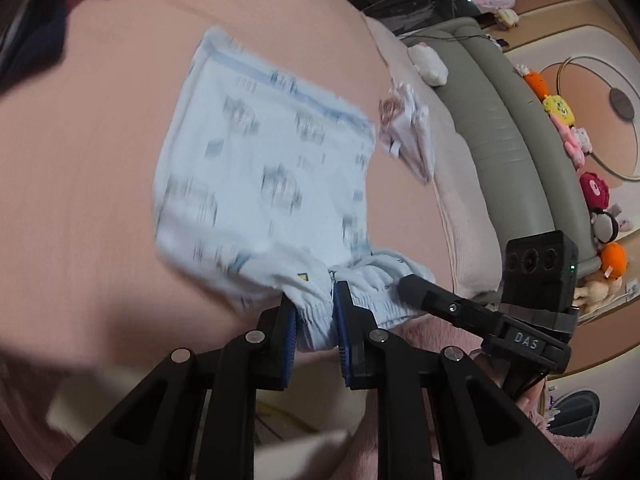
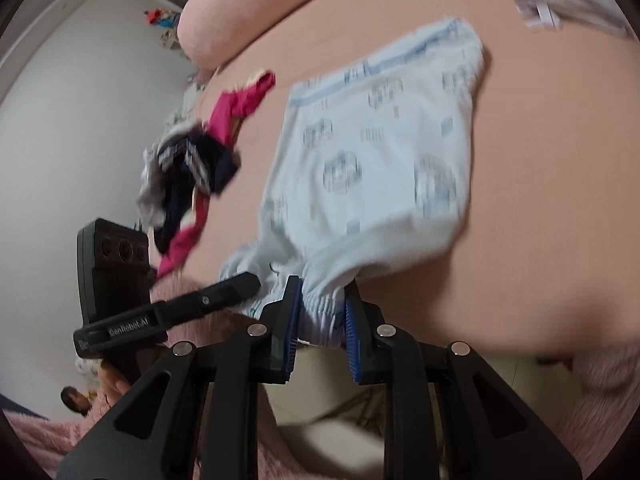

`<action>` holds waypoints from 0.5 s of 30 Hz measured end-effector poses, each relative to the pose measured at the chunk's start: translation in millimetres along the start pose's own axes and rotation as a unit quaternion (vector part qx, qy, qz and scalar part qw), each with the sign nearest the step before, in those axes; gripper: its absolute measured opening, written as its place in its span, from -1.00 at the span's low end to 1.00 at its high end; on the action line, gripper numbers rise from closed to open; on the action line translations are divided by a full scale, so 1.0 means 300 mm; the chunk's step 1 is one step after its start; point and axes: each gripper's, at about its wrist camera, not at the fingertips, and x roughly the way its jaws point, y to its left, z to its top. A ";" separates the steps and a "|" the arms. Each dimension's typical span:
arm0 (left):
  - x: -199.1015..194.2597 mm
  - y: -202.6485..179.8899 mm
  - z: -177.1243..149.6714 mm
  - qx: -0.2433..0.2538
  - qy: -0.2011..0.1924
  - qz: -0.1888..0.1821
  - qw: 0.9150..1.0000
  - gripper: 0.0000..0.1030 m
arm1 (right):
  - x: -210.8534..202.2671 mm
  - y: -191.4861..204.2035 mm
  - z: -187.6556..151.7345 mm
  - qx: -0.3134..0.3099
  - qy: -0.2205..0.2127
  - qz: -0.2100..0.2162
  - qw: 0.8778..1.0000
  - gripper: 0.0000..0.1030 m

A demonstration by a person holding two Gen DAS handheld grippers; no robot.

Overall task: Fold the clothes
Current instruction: 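Grasp the elastic cuffs with both grippers, then lift the cuffs with both grippers, fold them onto the waistband, release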

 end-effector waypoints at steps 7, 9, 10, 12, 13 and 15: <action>0.060 0.047 0.244 0.004 -0.037 0.061 0.997 0.11 | 0.050 -0.005 0.233 0.016 -0.036 -0.036 0.999 -0.36; 0.046 0.042 0.235 0.051 -0.055 0.085 0.993 0.11 | 0.054 -0.001 0.242 0.003 -0.040 -0.062 0.997 -0.05; 0.037 0.043 0.222 0.076 -0.060 0.089 0.991 0.11 | 0.050 0.005 0.238 -0.015 -0.045 -0.074 0.996 -0.05; 0.032 0.044 0.189 0.122 -0.063 0.095 0.986 0.11 | 0.057 -0.001 0.226 -0.046 -0.045 -0.096 0.993 0.22; 0.037 0.044 0.172 0.142 -0.062 0.099 0.983 0.11 | 0.072 -0.008 0.218 -0.059 -0.039 -0.109 0.991 0.29; 0.073 0.047 0.152 0.162 -0.054 0.115 0.978 0.11 | 0.101 -0.024 0.203 -0.087 -0.026 -0.137 0.986 0.33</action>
